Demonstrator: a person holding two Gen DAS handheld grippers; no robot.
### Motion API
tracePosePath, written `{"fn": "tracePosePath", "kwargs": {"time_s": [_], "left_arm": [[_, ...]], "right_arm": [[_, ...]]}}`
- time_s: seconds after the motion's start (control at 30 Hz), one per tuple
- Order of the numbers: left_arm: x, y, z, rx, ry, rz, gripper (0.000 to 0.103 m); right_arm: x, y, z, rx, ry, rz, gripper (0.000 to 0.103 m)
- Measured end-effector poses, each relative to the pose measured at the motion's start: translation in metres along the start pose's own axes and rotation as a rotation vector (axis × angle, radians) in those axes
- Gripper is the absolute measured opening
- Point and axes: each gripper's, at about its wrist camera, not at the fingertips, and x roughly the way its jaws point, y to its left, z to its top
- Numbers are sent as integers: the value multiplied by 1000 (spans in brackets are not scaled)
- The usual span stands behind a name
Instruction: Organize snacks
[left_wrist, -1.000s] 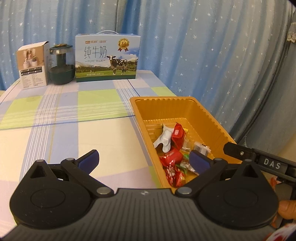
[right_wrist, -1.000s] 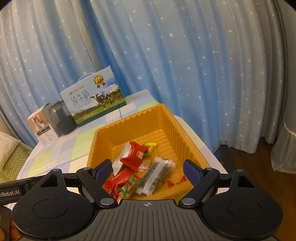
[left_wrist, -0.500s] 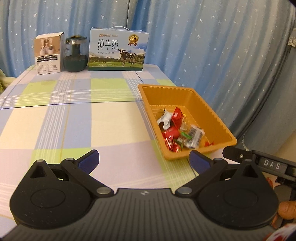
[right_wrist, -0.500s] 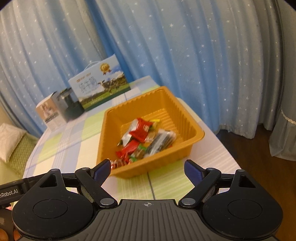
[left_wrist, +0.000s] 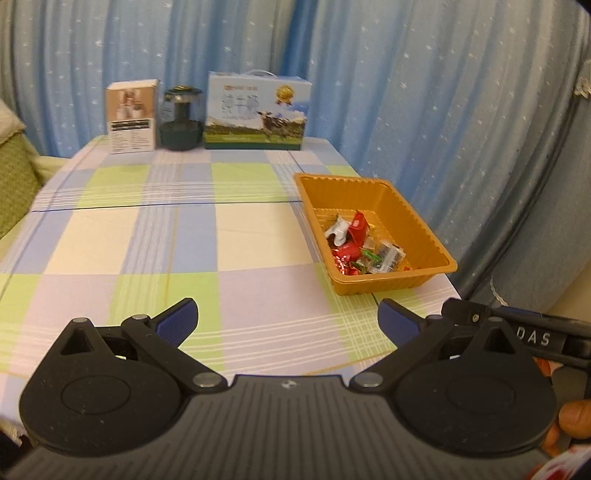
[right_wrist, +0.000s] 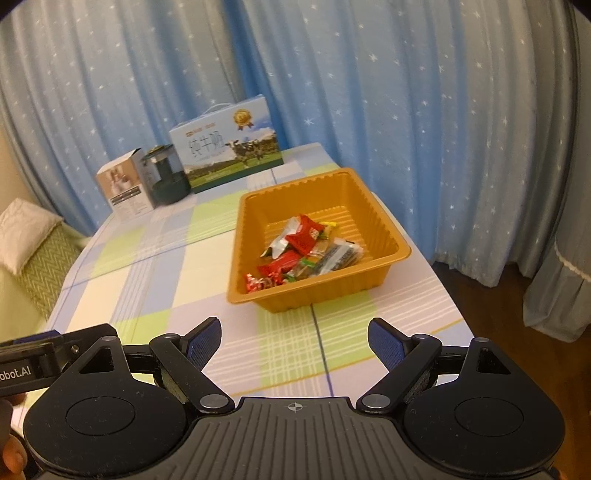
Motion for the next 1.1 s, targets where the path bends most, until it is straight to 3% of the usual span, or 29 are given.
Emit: {"fn": "tracePosePath", "kwargs": {"time_s": [0.3,0.53,1.1], "left_arm": [[-43,6,-3,-24,-20,25,103],[-63,7,-9,-19,-24,31,103],[-90,2,-18,-9,-16,17,103]], "right_arm": [[-38,30,-4,-60,-12,23,86],[-64,45,-12,-122,-17,-12,86],[-95,42,-25,-120,-25,-42,87]]}}
